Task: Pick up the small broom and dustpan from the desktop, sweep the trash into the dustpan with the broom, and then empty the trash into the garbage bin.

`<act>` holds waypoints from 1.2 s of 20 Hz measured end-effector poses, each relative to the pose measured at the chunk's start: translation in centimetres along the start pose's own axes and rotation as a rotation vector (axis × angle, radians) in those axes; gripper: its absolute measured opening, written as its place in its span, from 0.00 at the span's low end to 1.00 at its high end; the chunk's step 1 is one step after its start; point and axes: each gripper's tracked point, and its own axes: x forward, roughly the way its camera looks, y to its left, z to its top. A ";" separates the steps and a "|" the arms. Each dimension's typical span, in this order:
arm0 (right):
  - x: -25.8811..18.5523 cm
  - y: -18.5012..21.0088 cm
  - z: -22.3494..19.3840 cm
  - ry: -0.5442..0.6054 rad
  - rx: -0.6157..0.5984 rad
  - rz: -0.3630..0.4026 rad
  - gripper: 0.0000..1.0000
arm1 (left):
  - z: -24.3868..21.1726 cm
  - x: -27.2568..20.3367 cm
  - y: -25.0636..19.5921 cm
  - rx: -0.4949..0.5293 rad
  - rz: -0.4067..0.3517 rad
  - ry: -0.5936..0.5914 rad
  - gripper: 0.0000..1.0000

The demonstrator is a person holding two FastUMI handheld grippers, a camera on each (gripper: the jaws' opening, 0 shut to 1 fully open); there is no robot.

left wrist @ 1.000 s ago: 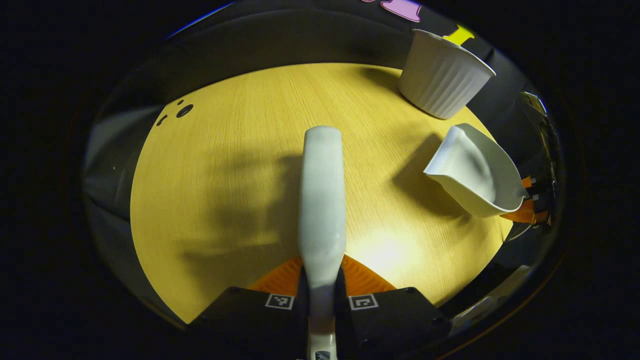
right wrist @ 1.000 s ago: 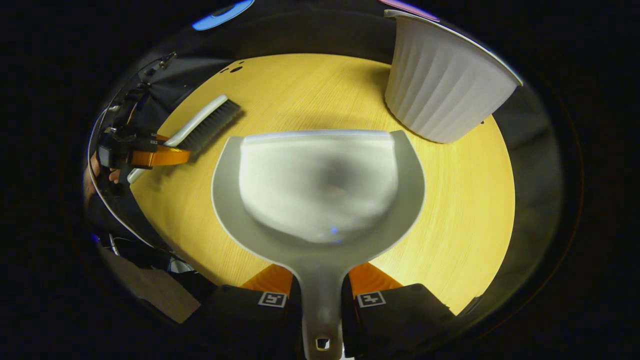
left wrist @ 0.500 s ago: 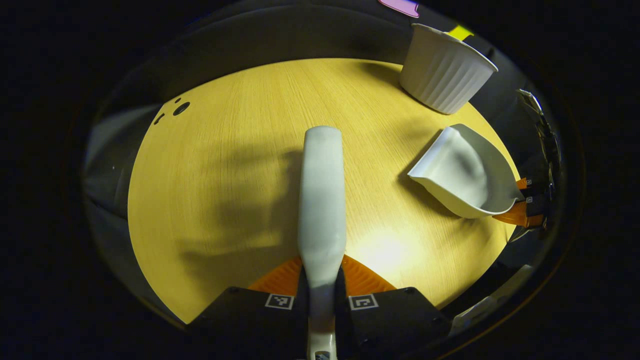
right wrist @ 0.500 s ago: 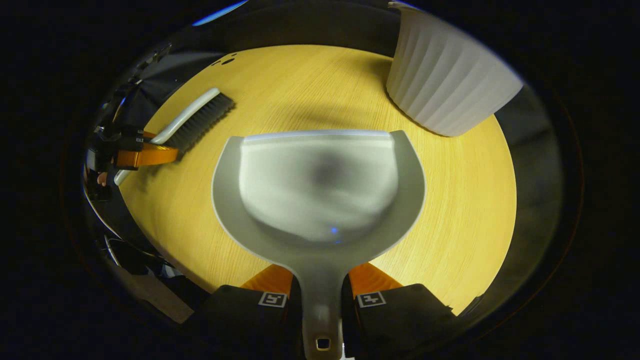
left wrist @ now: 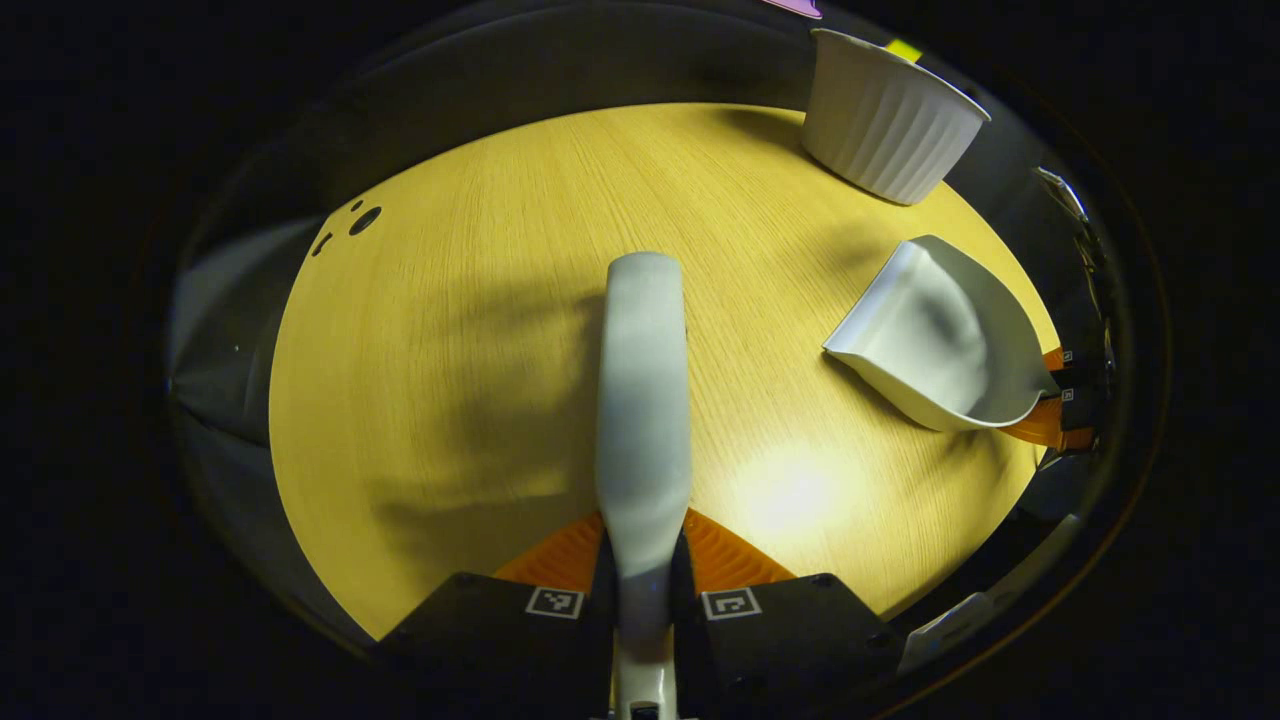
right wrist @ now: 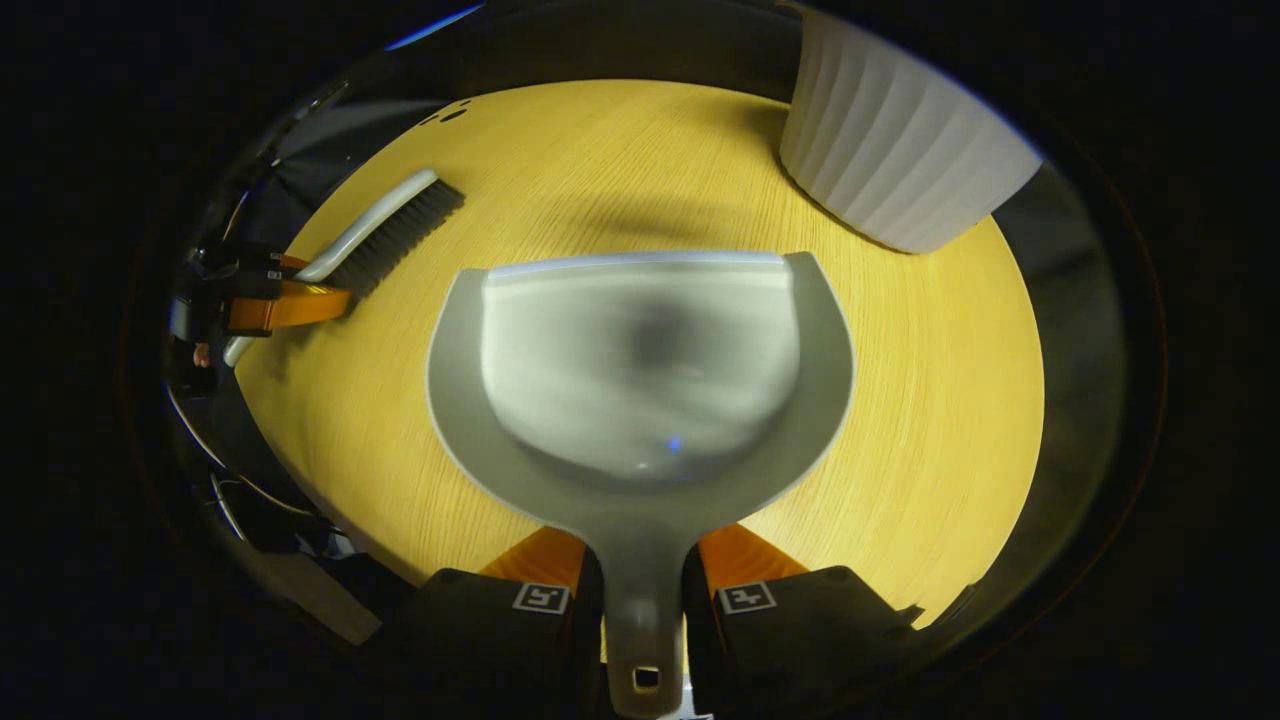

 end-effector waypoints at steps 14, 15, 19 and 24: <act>-6.7 0.1 0.8 -0.087 0.057 0.041 0.38 | 1.4 -4.4 0.4 0.047 0.049 -0.096 0.31; -7.7 0.3 1.2 -0.110 0.060 0.046 0.37 | 1.7 -5.1 0.4 0.050 0.052 -0.111 0.29; -12.0 0.9 4.3 -0.263 0.052 0.050 0.37 | 4.2 -8.9 0.1 0.044 0.055 -0.215 0.24; -18.7 2.2 9.5 -0.501 0.016 0.036 0.37 | 9.6 -15.6 -1.0 0.025 0.047 -0.470 0.28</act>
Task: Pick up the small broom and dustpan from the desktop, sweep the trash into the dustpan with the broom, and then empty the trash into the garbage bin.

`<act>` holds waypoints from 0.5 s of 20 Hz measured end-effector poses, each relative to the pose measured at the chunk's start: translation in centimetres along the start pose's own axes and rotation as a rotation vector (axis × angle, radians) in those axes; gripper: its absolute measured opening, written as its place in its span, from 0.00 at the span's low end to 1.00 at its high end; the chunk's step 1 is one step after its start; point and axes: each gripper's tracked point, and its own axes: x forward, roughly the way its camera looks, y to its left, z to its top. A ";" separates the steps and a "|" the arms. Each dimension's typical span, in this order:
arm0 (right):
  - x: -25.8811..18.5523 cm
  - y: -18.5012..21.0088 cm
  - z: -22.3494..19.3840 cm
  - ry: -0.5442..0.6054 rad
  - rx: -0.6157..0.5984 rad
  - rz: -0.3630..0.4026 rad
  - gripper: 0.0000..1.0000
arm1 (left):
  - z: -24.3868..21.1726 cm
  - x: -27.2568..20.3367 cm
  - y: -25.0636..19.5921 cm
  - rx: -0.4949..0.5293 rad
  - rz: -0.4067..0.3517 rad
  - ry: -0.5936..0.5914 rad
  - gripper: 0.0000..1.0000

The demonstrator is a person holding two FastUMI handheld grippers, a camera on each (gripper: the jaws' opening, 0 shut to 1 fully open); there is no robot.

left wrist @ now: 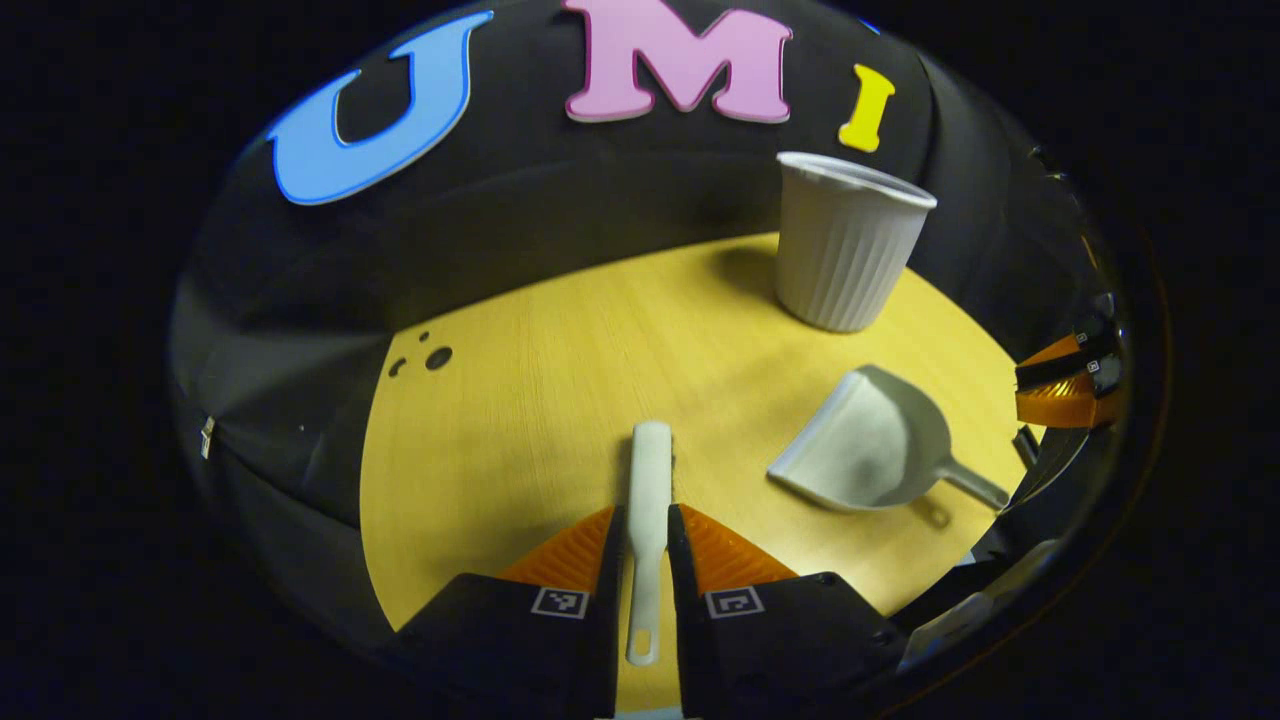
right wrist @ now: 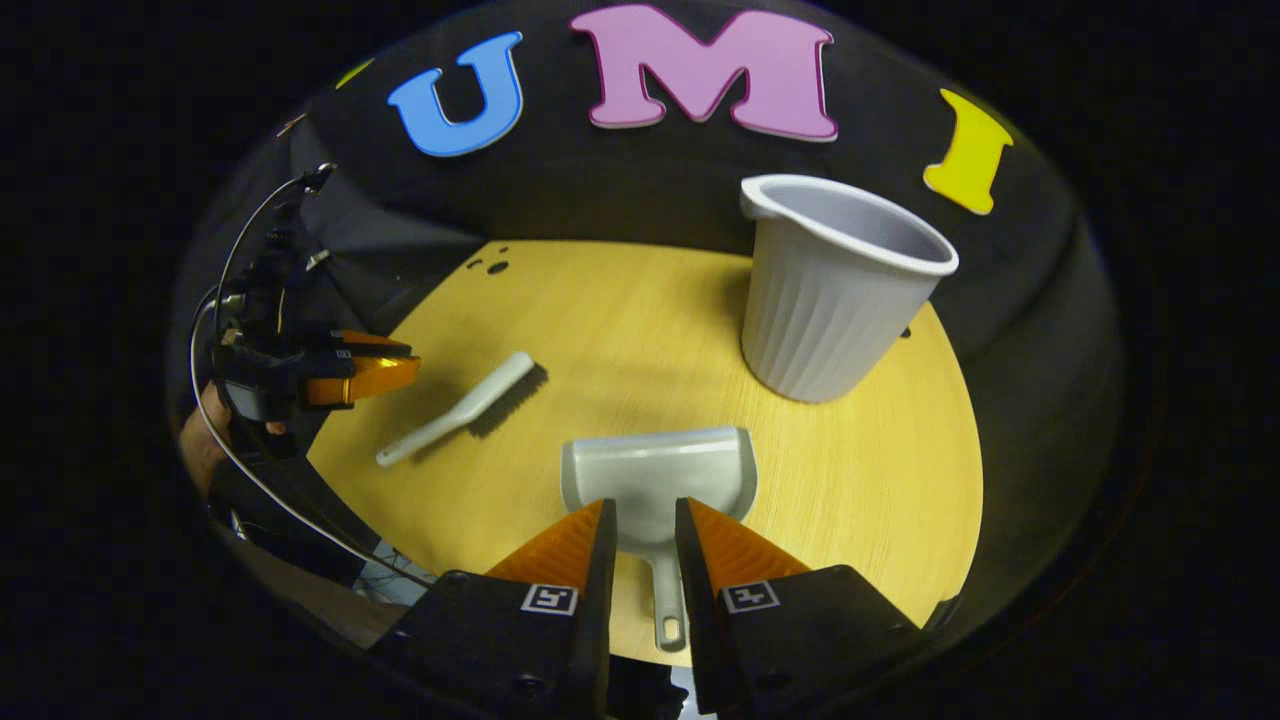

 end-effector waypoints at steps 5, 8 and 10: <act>-3.9 0.7 7.6 -0.277 -0.026 -0.021 0.37 | 7.5 -4.8 -1.5 -0.030 -0.033 -0.238 0.28; -6.5 0.5 10.7 -0.408 -0.082 -0.053 0.37 | 10.2 -7.0 -2.1 -0.052 -0.047 -0.351 0.28; -7.4 0.7 11.5 -0.460 -0.103 -0.061 0.37 | 11.8 -8.8 -2.4 -0.070 -0.052 -0.416 0.28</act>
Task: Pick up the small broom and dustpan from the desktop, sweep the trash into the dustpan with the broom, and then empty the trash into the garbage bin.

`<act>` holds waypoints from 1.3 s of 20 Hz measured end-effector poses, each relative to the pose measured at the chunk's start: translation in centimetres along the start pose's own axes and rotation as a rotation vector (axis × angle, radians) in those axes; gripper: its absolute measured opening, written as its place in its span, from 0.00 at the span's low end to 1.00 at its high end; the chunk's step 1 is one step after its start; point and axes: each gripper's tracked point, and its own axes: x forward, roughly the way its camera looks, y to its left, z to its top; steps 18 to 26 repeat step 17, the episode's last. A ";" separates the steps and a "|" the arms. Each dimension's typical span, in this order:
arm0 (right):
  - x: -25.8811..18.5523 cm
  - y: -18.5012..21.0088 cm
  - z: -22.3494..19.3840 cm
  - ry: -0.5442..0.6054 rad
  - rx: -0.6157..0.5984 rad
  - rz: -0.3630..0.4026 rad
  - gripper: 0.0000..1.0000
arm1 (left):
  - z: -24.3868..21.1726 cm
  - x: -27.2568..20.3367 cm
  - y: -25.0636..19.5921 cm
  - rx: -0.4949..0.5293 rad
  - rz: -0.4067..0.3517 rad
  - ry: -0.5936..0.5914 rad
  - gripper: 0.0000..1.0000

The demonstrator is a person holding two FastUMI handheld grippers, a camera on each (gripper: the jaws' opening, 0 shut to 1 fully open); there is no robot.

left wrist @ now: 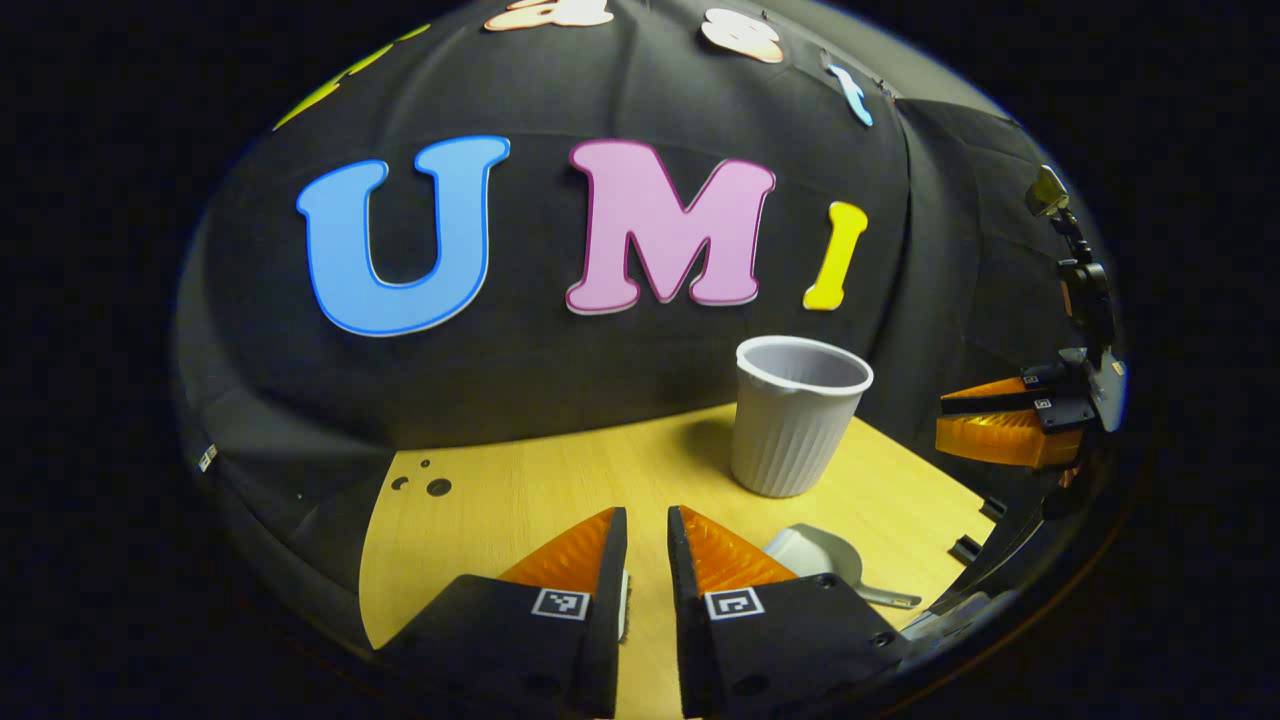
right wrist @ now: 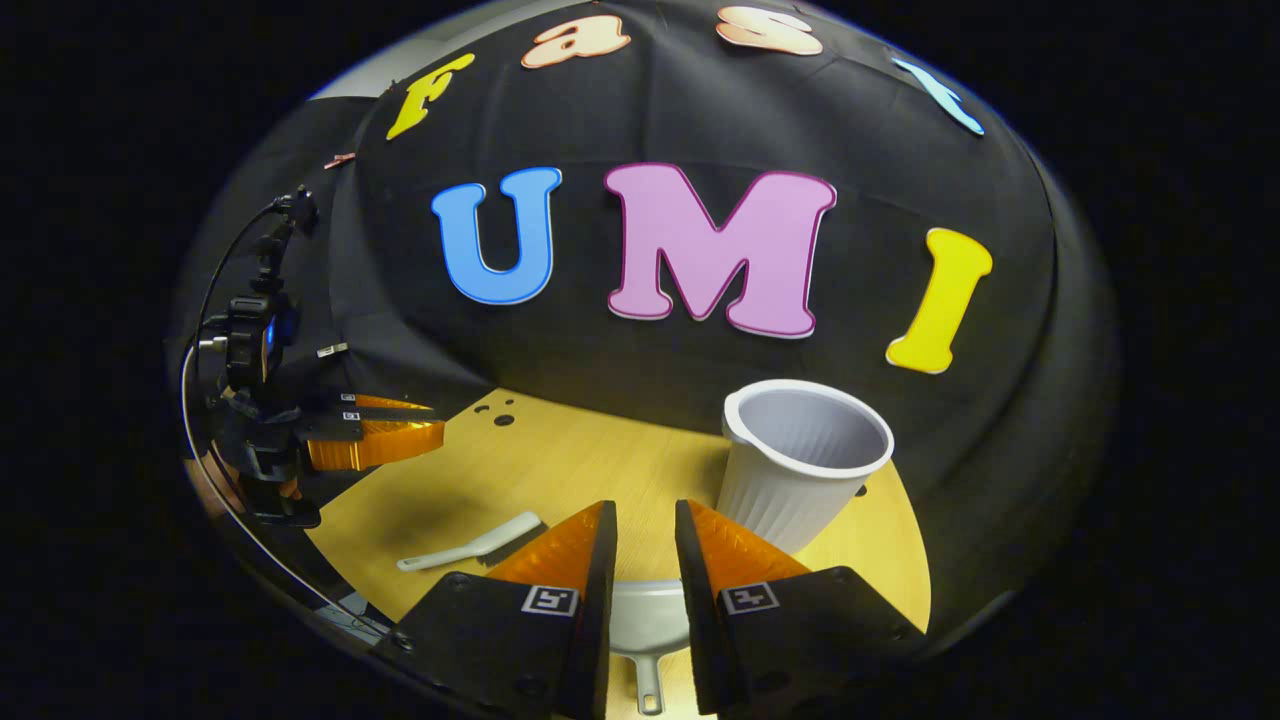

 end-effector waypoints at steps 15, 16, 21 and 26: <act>-2.9 1.0 2.3 -0.125 -0.037 0.163 0.36 | 2.1 -6.2 -3.0 -0.023 0.126 -0.088 0.28; -2.7 1.1 2.2 -0.113 -0.033 0.180 0.36 | 2.0 -6.5 -3.2 -0.038 0.139 -0.086 0.29; -2.4 1.0 2.4 -0.108 -0.031 0.183 0.36 | 1.8 -6.9 -3.1 -0.053 0.153 -0.084 0.29; -2.4 1.0 2.4 -0.108 -0.031 0.183 0.36 | 1.8 -6.9 -3.1 -0.053 0.153 -0.084 0.29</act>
